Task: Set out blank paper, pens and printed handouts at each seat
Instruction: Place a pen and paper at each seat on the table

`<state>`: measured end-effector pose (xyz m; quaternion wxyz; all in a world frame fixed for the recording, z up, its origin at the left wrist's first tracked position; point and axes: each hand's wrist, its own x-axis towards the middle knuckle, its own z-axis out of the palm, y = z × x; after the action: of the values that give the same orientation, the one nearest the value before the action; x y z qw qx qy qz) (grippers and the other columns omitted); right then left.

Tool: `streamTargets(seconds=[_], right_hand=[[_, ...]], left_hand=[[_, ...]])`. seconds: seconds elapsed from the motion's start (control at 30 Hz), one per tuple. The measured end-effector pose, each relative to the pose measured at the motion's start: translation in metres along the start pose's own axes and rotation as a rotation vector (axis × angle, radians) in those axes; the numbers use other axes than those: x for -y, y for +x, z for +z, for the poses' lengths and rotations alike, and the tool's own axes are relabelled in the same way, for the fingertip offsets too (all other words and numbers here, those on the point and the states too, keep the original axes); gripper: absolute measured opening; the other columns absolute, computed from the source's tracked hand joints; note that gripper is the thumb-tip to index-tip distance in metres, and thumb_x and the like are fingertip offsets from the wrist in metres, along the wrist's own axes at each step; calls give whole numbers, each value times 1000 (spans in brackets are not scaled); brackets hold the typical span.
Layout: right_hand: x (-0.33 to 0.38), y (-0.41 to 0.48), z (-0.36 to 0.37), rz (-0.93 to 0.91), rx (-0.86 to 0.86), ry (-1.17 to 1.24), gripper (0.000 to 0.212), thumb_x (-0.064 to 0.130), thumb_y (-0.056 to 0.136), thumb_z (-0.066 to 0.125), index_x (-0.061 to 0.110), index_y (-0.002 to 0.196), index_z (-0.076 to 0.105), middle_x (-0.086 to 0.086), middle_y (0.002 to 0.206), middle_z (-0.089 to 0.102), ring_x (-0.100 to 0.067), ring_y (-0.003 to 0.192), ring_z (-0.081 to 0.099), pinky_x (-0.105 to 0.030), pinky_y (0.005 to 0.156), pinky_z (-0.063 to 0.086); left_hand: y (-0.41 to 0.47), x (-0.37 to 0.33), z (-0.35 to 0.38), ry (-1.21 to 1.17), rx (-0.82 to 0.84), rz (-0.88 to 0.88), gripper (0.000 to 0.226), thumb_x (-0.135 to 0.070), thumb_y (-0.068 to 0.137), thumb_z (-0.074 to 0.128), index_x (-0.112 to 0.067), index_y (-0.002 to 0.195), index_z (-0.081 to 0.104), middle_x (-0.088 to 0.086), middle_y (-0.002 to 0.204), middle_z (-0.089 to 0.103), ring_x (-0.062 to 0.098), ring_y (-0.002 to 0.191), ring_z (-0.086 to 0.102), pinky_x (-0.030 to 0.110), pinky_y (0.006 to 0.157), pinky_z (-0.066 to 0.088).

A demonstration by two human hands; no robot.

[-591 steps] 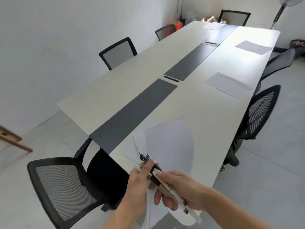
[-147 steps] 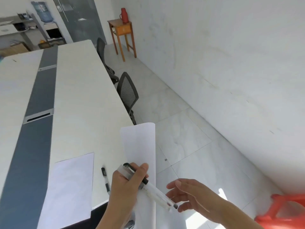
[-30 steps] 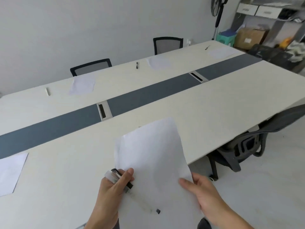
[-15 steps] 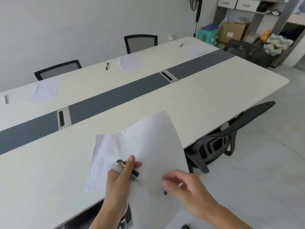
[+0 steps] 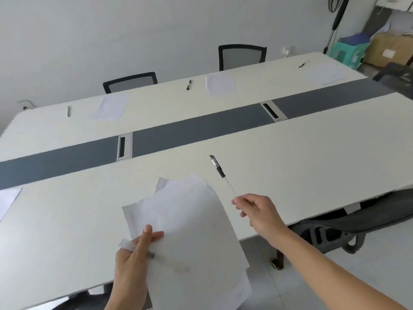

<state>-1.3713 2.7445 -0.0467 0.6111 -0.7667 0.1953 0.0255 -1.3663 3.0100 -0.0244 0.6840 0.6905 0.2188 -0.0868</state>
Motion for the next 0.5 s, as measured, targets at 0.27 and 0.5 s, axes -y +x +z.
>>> streamTargets(seconds=[0.27,0.5], right_hand=[[-97,126,64,291,20,-545,21,26,89,54,15,71,56,-2,72,58,-25,68,54,-30,61,38],[-130,123,82,422,72,-794,11,30,86,53,20,90,53,3,88,60,-23,83,60,-27,65,41]], left_hand=[[34,-5,-53,-31,-208,-43,31,-32,86,65,-12,67,78,8,64,71,30,75,61,34,71,48],[53,-14,-64,-58,-212,-75,33,-30,87,63,-9,67,78,9,58,69,30,68,59,36,72,45]])
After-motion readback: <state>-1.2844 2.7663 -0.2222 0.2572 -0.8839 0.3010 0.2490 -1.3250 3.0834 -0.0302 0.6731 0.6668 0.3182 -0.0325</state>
